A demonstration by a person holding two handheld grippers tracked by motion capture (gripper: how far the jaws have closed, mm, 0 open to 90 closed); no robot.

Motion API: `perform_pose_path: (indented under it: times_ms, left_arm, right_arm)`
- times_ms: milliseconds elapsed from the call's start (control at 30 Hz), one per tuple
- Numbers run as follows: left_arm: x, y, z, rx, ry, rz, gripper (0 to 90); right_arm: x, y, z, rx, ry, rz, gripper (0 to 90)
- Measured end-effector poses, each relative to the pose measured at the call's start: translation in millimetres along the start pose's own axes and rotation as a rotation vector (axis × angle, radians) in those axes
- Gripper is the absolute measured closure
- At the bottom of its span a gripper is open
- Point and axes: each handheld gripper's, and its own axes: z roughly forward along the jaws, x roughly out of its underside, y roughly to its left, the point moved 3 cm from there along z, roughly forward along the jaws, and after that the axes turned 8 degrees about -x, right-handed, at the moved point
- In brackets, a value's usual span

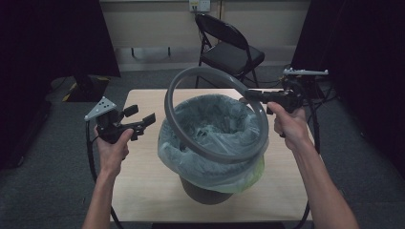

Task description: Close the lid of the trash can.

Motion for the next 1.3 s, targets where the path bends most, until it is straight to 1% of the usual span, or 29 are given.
perform_pose_path:
  times_ms: [67,133,200,333,400,433,467,533,600,667,733,800,900,1000,1067,1167,1200,1233,1300]
  left_arm:
    - [-0.2,-0.1,0.0,0.004,-0.004,-0.004,18.5]
    - [-0.2,-0.1,0.1,0.003,-0.006,-0.005,18.5]
    - [0.1,-0.6,1.5,0.008,-0.002,-0.008,18.5]
    - [-0.5,-4.8,5.3,0.024,-0.007,-0.013,18.5]
    - [-1.7,-7.3,6.3,0.026,-0.011,-0.007,18.5]
    - [-2.4,-7.9,6.5,0.027,-0.011,-0.002,18.5]
    - [-3.9,-8.8,6.9,0.025,-0.015,-0.006,18.5]
    - [-6.5,-9.9,7.6,0.029,-0.027,-0.009,18.6]
    - [-7.8,-11.1,8.1,0.03,-0.029,-0.009,18.6]
    - [-7.6,-12.9,8.7,0.038,-0.026,-0.006,18.6]
    - [-6.9,-13.4,10.1,0.037,-0.023,-0.003,18.6]
    - [-6.7,-12.9,10.9,0.041,-0.02,-0.01,18.6]
    - [-7.2,-13.1,11.4,0.034,-0.019,-0.01,19.1]
    - [-6.8,-12.5,11.4,0.035,-0.014,-0.01,19.8]
    - [-7.0,-11.2,10.8,0.027,-0.014,-0.012,21.0]
    - [-9.5,-11.3,8.6,0.041,-0.023,-0.02,22.9]
    - [-10.7,-11.5,8.0,0.044,-0.023,-0.015,23.0]
    - [-12.6,-12.4,7.2,0.057,-0.027,-0.018,23.0]
    - [-17.4,-15.2,5.4,0.072,-0.038,-0.022,23.7]
  right_arm:
    - [-2.5,-3.4,-5.3,0.014,-0.007,0.003,79.7]
    - [-3.4,-7.0,-10.5,0.017,-0.02,0.014,79.7]
    - [-1.4,-8.4,-12.7,0.025,-0.016,0.015,79.7]
    - [6.7,-3.4,-3.9,0.024,0.024,-0.005,79.7]
    - [6.7,-0.9,-1.2,0.006,0.021,-0.004,79.5]
    - [5.8,0.4,-0.6,0.006,0.02,-0.009,79.6]
    - [5.5,1.3,0.5,0.012,0.022,-0.01,79.5]
    - [5.2,3.7,5.5,0.008,0.041,-0.017,79.5]
    - [6.5,6.1,10.3,0.031,0.064,-0.042,79.5]
    - [9.2,6.0,14.3,0.016,0.083,-0.044,79.4]
    - [10.4,4.8,13.8,0.012,0.074,-0.04,79.3]
    - [10.9,5.2,13.4,0.01,0.069,-0.051,79.0]
    - [11.0,5.6,12.9,0.006,0.065,-0.056,77.4]
    - [13.5,6.1,14.7,0.019,0.076,-0.067,75.7]
    - [14.2,6.9,15.4,0.028,0.071,-0.072,76.2]
    - [15.3,6.8,15.1,0.028,0.064,-0.081,75.7]
    - [15.8,7.1,15.2,0.028,0.062,-0.081,74.9]
    - [16.1,7.1,15.1,0.025,0.061,-0.08,74.1]
    - [16.8,6.9,14.2,0.024,0.051,-0.082,69.3]
